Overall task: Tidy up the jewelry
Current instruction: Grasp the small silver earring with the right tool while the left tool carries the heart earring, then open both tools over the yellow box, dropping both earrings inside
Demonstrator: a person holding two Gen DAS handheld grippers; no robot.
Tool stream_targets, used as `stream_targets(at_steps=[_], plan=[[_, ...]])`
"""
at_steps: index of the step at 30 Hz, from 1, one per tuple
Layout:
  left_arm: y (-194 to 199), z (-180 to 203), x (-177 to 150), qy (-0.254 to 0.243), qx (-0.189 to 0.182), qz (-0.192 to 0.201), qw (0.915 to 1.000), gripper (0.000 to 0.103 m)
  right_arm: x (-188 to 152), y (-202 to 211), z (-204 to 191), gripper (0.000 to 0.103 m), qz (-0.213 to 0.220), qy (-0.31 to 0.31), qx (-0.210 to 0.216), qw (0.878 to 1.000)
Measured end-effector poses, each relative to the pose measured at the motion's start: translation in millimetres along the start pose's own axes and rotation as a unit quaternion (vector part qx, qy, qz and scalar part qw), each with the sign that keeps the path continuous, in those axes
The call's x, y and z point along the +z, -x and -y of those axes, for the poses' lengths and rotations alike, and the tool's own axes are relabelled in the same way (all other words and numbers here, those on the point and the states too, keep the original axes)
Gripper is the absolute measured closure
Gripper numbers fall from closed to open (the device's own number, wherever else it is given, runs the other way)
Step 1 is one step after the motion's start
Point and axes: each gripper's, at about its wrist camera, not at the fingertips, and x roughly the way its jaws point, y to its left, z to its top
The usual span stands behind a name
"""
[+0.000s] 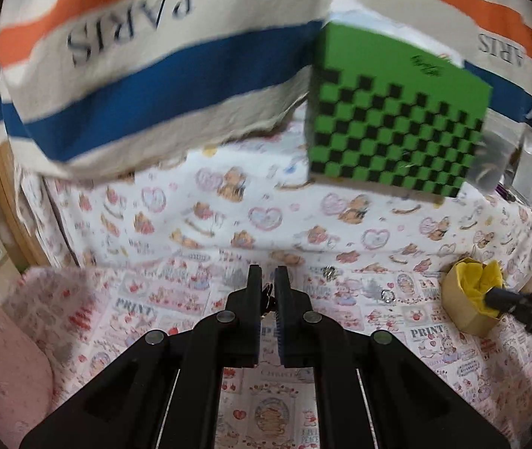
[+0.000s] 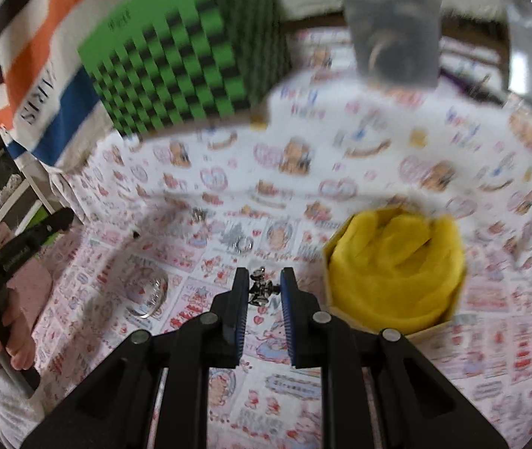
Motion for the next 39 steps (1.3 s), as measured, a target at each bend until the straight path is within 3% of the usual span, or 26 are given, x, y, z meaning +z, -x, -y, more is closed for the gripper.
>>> stream_targets(at_steps=[4, 8, 10, 13, 20, 27, 32, 39], plan=[[24.5, 13.8, 2.8, -0.027, 0.038, 0.053, 0.9975, 0.097, 4.8, 29.1, 3.9, 0.087, 0.042, 0.006, 0.0, 0.999], [53.3, 19.7, 13.5, -0.003, 0.028, 0.08, 0.9964, 0.097, 11.1, 54.3, 10.8, 0.087, 0.078, 0.0, 0.014, 0.997], [67.9, 31.9, 17.8, -0.015, 0.035, 0.1, 0.9943, 0.097, 13.4, 63.1, 16.2, 0.087, 0.093, -0.003, 0.016, 0.996], [81.3, 52.8, 26.8, -0.031, 0.01, 0.102, 0.9942, 0.097, 13.8, 66.3, 26.0, 0.087, 0.105, -0.016, 0.016, 0.994], [58.4, 105.4, 44.9, 0.0, -0.096, 0.043, 0.9944, 0.097, 15.9, 53.0, 77.7, 0.087, 0.1, -0.072, 0.006, 0.992], [-16.9, 185.0, 36.6, 0.013, -0.191, -0.063, 0.9794, 0.097, 5.6, 15.5, 133.1, 0.087, 0.056, -0.15, 0.025, 0.987], [-57.9, 216.2, 22.0, 0.015, -0.194, -0.109, 0.9747, 0.097, 1.6, -2.0, 144.5, 0.087, 0.036, -0.165, 0.038, 0.985], [-87.3, 219.9, 4.3, 0.019, -0.192, -0.14, 0.9712, 0.097, -0.3, -12.4, 147.7, 0.086, 0.021, -0.171, 0.036, 0.984]])
